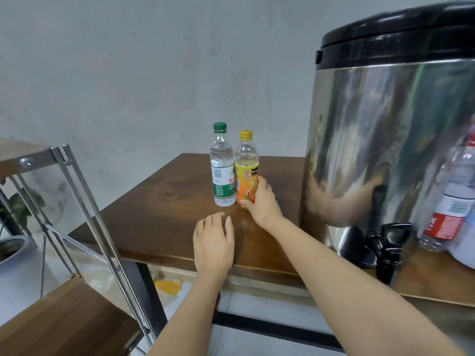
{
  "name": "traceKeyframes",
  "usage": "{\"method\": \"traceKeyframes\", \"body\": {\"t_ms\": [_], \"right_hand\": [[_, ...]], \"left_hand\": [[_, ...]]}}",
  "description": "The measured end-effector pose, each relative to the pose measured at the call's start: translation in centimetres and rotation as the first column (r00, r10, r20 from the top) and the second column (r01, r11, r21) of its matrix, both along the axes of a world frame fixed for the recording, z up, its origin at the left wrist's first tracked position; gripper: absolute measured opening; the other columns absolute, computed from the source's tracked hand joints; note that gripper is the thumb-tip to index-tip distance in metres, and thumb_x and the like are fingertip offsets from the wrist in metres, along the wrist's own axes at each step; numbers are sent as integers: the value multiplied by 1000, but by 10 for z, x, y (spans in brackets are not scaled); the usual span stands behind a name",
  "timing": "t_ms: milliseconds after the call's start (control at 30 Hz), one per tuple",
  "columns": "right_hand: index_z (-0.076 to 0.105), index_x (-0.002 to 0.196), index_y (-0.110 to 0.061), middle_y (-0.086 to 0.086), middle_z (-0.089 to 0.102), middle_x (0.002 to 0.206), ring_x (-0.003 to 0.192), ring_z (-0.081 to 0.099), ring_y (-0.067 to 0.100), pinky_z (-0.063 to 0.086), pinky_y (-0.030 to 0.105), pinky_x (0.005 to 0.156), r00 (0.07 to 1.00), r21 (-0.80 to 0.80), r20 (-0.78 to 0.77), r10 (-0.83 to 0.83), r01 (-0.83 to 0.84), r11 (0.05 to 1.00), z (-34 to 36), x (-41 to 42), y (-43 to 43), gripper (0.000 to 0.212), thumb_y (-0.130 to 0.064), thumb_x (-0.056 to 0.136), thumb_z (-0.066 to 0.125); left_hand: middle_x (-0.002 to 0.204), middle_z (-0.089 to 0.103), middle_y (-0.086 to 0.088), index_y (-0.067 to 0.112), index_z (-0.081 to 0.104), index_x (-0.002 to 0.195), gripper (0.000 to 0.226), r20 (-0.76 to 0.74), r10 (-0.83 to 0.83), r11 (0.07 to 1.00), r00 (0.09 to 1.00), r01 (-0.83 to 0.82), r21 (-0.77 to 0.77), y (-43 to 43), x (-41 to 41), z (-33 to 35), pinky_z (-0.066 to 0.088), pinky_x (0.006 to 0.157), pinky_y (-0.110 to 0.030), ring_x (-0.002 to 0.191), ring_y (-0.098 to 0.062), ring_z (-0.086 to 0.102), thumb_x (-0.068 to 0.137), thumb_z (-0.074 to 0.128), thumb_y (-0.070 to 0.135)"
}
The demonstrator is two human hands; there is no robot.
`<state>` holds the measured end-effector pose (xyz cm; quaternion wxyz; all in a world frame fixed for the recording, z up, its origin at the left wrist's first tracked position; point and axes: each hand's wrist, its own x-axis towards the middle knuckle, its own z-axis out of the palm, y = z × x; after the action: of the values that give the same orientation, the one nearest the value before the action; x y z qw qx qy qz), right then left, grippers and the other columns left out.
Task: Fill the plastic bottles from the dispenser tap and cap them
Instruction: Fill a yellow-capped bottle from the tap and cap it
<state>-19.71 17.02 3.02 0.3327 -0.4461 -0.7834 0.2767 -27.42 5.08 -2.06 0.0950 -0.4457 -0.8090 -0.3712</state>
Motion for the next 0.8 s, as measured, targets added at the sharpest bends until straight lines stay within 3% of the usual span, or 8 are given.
{"method": "traceKeyframes", "body": {"t_ms": [167, 300, 367, 467, 600, 733, 800], "right_hand": [[33, 146, -22, 1, 53, 136, 122, 54, 20, 48, 39, 98, 995, 156, -36, 89, -83, 984, 21, 51, -63, 62, -29, 93, 65], [43, 141, -25, -5, 57, 127, 105, 57, 10, 51, 36, 92, 983, 305, -60, 171, -145, 941, 40, 105, -113, 49, -29, 95, 62], [48, 137, -25, -8, 58, 121, 94, 54, 4, 52, 36, 87, 970, 371, -85, 227, -181, 911, 50, 134, -137, 44, -26, 96, 62], [50, 135, -27, -11, 58, 118, 94, 55, 3, 53, 31, 83, 967, 429, -87, 239, -181, 885, 60, 182, -160, 39, -27, 96, 60], [54, 131, -25, -12, 59, 111, 91, 59, 7, 55, 33, 79, 981, 478, -130, 142, -64, 876, 64, 257, -165, 36, -26, 95, 61], [57, 126, -23, -12, 58, 105, 85, 57, 8, 52, 30, 75, 981, 498, -189, -38, 130, 858, 64, 331, -143, 32, -21, 94, 63], [57, 125, -20, -9, 55, 111, 93, 53, 6, 47, 25, 79, 971, 534, -184, -154, 230, 814, 67, 362, -127, 31, -17, 94, 63]], "left_hand": [[124, 65, -1, 17, 61, 125, 31, 65, -53, 997, 996, 49, 63, -8, 6, 3, 45, 101, -40, 117, -20, 55, 104, 41, 27], [121, 63, 4, 19, 60, 124, 27, 118, -168, 948, 979, 127, 293, -28, 45, 11, 46, 98, -44, 116, -17, 53, 103, 43, 25], [117, 61, 10, 19, 61, 122, 28, 76, -245, 893, 967, 194, 406, -42, 72, 18, 45, 95, -39, 112, -13, 53, 104, 41, 26], [115, 60, 14, 20, 62, 121, 30, 46, -338, 802, 940, 263, 537, -59, 111, 37, 39, 91, -23, 108, -10, 53, 100, 41, 26], [111, 58, 24, 27, 60, 118, 24, 28, -477, 686, 878, 352, 637, -76, 174, 65, 37, 92, -11, 109, -7, 55, 101, 44, 23], [111, 59, 23, 22, 62, 117, 27, -45, -600, 590, 799, 480, 649, -76, 240, 78, 39, 92, -11, 108, -1, 56, 100, 42, 28], [111, 60, 22, 22, 63, 117, 29, -40, -648, 575, 760, 523, 629, -68, 268, 77, 41, 93, -14, 108, -3, 57, 100, 42, 30]]}}
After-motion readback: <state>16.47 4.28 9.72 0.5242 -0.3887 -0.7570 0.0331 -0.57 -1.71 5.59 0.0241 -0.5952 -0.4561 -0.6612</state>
